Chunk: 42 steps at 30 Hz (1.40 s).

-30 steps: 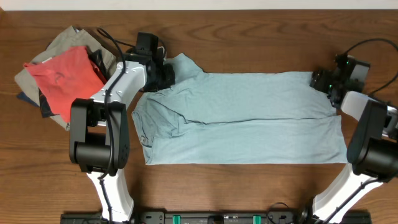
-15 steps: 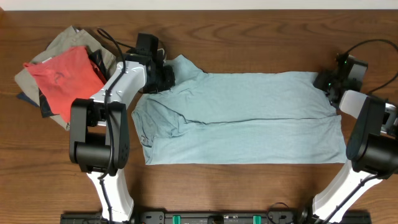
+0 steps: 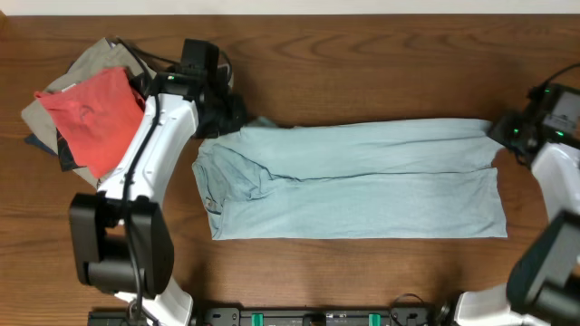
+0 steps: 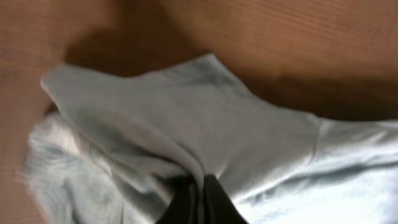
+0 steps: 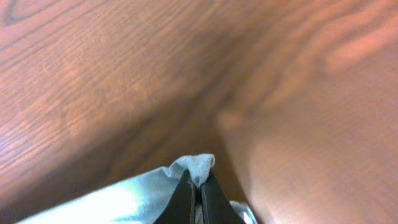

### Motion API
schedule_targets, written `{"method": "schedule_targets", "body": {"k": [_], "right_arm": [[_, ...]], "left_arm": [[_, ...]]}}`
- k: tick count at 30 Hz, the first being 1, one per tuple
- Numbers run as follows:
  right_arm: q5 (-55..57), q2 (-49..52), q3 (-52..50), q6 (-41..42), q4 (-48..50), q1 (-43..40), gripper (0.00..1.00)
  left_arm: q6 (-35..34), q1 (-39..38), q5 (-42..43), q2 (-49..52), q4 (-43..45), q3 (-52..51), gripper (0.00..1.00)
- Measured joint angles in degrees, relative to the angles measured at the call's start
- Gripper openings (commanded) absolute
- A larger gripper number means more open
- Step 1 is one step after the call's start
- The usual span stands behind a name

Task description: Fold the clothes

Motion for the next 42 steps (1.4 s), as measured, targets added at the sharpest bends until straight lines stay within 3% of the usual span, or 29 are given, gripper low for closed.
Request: {"method": "schedule_targets", "body": {"k": [9, 22, 24, 26, 29, 32, 36, 42], "right_arm": [[2.4, -6.7, 0.0, -1.9, -17.1, -4.4, 0.01], [6.8, -6.7, -0.3, -3.1, -24.2, -4.7, 0.01], [8.1, -6.7, -0.7, -3.1, -25.0, -4.7, 0.11], [9.2, -6.7, -1.0, -3.1, -25.7, -4.7, 0.2], [11.1, -6.7, -1.2, -3.4, -27.1, -4.7, 0.28], [12.5, -6.7, -1.2, -3.7, -28.2, -4.7, 0.38], [13.2, -6.7, -1.3, -3.7, -28.8, -4.7, 0.41], [11.3, -6.6, -1.6, -6.0, -29.1, -4.7, 0.6]], "left_arm": [[0.0, 2.9, 0.7, -1.3, -17.0, 0.0, 0.06], [1.6, 3.0, 0.9, -1.7, -27.1, -3.2, 0.06], [1.7, 3.0, 0.9, -1.7, -27.3, -4.3, 0.07], [2.1, 3.0, 0.9, -1.7, -28.1, -5.6, 0.22], [2.2, 2.9, 0.9, -1.7, -29.5, -7.3, 0.33], [2.2, 2.9, 0.9, -1.7, -30.1, -8.8, 0.36], [2.8, 2.9, 0.9, -1.7, -30.1, -9.3, 0.37], [3.1, 2.9, 0.9, -1.7, -27.6, -9.3, 0.38]]}}
